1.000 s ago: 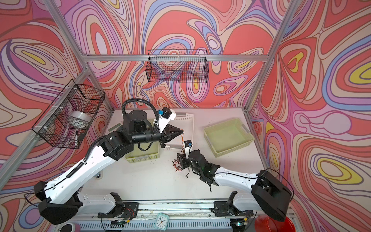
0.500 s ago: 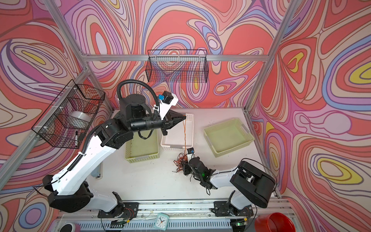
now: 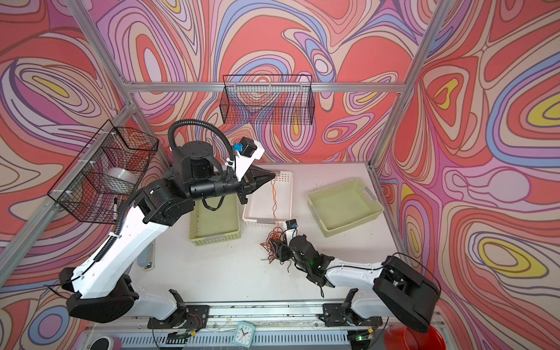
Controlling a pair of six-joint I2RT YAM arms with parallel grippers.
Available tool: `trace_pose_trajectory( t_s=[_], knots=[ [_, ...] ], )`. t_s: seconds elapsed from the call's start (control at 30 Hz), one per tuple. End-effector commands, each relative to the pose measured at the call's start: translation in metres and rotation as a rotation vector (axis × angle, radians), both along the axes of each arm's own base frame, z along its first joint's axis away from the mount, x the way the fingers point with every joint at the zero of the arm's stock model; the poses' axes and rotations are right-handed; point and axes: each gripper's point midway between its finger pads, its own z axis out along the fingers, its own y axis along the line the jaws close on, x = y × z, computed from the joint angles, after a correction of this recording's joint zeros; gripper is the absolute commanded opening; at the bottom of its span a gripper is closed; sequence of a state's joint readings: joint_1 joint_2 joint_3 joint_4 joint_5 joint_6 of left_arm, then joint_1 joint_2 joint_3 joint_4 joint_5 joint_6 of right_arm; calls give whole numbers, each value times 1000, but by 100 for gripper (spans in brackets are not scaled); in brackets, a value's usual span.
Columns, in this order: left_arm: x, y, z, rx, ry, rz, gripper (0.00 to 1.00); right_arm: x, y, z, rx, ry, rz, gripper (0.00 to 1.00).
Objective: Untangle the cables
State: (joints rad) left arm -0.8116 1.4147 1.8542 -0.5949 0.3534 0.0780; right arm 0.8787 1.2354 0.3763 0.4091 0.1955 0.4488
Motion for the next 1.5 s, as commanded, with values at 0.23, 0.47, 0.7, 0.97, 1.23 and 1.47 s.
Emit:
trace_pose_trajectory(
  t_s=[0.23,0.47,0.7,0.97,1.23,1.47],
  knots=[
    [-7,8,-19,-17,35,7,0,-14,-32,50,-102,-113,2,98],
    [-7,9,-29,-11,56,10,0,-13,-14,88,-120,-235,111,95],
    [-8,9,-33,-13,64,11,0,-4,12,109,-98,-288,169,87],
    [-12,11,-31,-30,65,7,0,22,3,102,-138,-288,22,75],
    [-15,13,-30,-38,71,1,0,38,1,93,-123,-291,-50,61],
    [-17,17,-33,-40,69,13,0,43,11,95,-101,-309,-10,39]
  ],
)
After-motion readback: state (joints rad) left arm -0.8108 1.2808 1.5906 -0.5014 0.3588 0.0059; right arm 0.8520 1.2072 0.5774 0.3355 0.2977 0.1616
